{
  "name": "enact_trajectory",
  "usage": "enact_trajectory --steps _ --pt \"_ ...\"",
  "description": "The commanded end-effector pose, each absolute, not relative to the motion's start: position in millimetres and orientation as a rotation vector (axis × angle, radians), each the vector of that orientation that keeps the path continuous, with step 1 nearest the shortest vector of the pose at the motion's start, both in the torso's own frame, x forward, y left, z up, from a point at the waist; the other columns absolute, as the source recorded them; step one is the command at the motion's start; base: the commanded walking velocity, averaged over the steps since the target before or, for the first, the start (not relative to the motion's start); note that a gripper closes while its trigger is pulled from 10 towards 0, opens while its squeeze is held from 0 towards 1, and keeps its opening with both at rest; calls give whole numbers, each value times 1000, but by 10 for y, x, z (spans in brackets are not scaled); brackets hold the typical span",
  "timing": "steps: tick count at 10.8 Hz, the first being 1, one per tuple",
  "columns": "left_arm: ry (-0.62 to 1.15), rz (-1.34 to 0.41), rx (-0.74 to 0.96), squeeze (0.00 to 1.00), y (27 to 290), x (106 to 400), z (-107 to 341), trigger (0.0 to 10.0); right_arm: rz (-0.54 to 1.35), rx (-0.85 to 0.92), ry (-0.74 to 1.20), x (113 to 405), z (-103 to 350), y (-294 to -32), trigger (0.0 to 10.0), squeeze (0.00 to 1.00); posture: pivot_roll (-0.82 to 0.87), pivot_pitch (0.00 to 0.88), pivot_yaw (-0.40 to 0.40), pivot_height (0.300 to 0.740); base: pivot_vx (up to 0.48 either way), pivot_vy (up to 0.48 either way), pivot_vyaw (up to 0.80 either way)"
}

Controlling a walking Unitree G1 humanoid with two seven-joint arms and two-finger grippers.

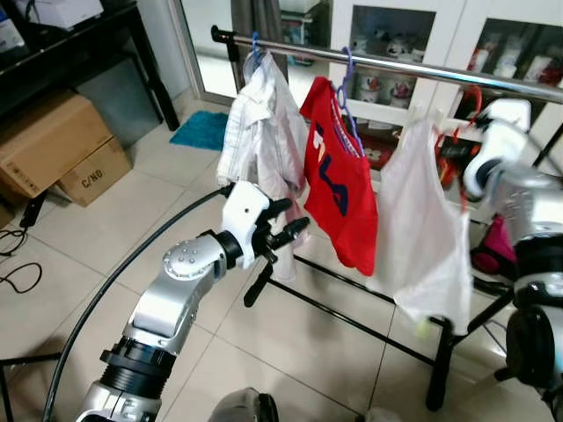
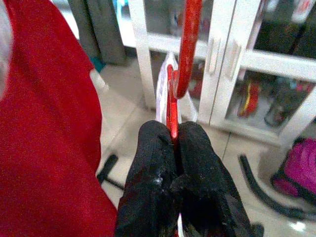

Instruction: Hang hanger

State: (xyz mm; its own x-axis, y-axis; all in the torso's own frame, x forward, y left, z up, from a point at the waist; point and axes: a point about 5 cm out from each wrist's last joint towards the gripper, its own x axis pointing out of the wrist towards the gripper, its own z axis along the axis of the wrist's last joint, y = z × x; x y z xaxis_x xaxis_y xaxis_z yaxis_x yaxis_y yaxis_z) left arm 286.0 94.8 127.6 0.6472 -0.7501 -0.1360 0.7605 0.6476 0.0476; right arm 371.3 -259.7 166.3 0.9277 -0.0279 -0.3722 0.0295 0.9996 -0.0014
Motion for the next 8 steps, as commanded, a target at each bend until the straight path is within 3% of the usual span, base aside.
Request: enact_trajectory --steps 1,5,8 --pt "103 -862 123 0 979 2838 1284 10000 -21 -5 366 3756 1689 -2566 0 0 -112 0 86 740 0 0 0" --pt "105 -876 126 0 965 2815 1265 10000 11 -13 236 3717 1741 -2612 0 0 -120 0 90 740 0 0 0" --pt "95 -872 107 0 947 2767 1255 10000 -54 29 68 3519 1669 -2595 0 0 -114 0 77 740 0 0 0"
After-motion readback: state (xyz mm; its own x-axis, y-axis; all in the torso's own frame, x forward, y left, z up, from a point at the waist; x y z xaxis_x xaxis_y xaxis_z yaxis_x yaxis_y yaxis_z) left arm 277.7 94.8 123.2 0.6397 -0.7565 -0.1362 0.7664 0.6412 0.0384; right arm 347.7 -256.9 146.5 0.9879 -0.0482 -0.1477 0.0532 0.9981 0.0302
